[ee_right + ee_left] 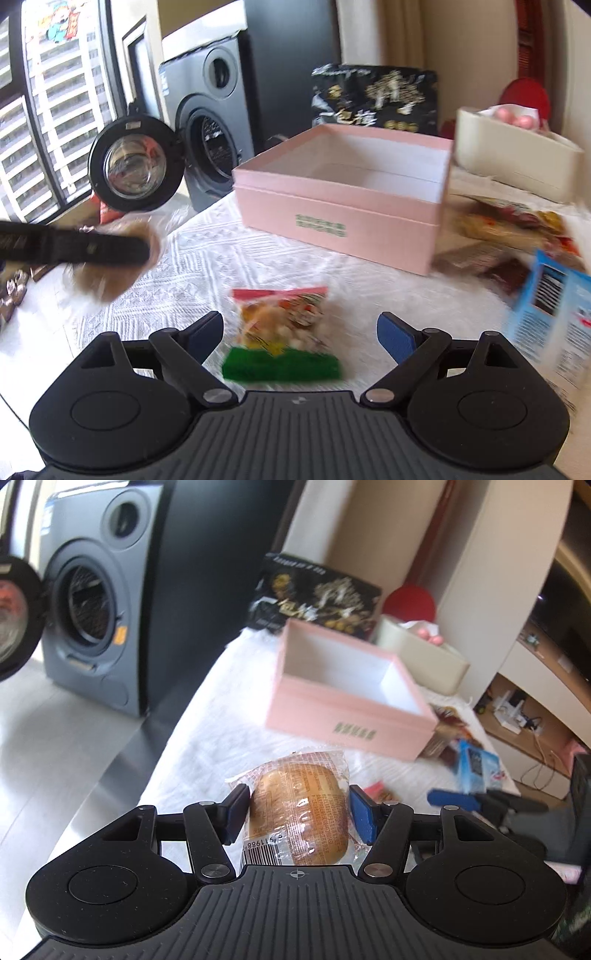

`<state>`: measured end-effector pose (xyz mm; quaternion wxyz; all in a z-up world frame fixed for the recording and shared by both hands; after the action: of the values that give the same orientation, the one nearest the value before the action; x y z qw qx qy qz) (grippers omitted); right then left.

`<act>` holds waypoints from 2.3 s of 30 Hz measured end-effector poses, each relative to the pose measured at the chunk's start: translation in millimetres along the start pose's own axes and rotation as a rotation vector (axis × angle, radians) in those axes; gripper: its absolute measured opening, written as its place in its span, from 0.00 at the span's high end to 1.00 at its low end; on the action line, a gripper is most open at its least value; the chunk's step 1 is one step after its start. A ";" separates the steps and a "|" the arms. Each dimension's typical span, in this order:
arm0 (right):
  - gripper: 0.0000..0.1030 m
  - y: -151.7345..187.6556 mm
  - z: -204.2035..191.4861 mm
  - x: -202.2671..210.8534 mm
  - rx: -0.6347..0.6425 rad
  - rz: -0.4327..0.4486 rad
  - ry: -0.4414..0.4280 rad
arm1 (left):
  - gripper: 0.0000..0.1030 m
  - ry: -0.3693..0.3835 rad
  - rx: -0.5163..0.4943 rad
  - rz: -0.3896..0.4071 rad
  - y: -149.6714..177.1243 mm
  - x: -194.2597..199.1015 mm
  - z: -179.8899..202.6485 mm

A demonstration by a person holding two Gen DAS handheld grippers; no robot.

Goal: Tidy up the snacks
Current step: 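Grasp the wrapped bread roll with the left gripper, then drop the bread roll into the pink box with the left gripper while the right drops the candy bag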

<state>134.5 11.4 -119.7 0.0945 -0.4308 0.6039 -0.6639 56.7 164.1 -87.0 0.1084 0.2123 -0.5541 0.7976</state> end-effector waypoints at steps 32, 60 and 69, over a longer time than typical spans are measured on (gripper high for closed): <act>0.40 -203.7 89.4 4.3 0.008 0.240 0.072 | 0.38 0.207 -0.198 -0.010 -108.3 -145.9 88.5; 0.21 -103.0 190.5 -13.0 -0.048 0.068 0.247 | 0.41 0.270 -0.139 0.036 -86.7 -138.8 102.7; 0.21 -7.9 198.9 31.3 -0.203 0.027 0.355 | 0.41 0.327 -0.213 -0.133 9.5 -130.3 157.1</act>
<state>254.9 -150.1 -118.5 -0.0485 -0.3062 0.6806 -0.6638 202.6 22.7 -108.2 0.2713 0.1035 -0.5949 0.7495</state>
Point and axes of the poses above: each gripper's, at about its wrist camera, not at the fingertips, and x roughly against the way its jaws point, z to its right, y to its underside, the point moved 7 cm from there along -x, roughly the way its jaws point, and after that the axes turned 12 degrees about z, right-handed, at the moved point
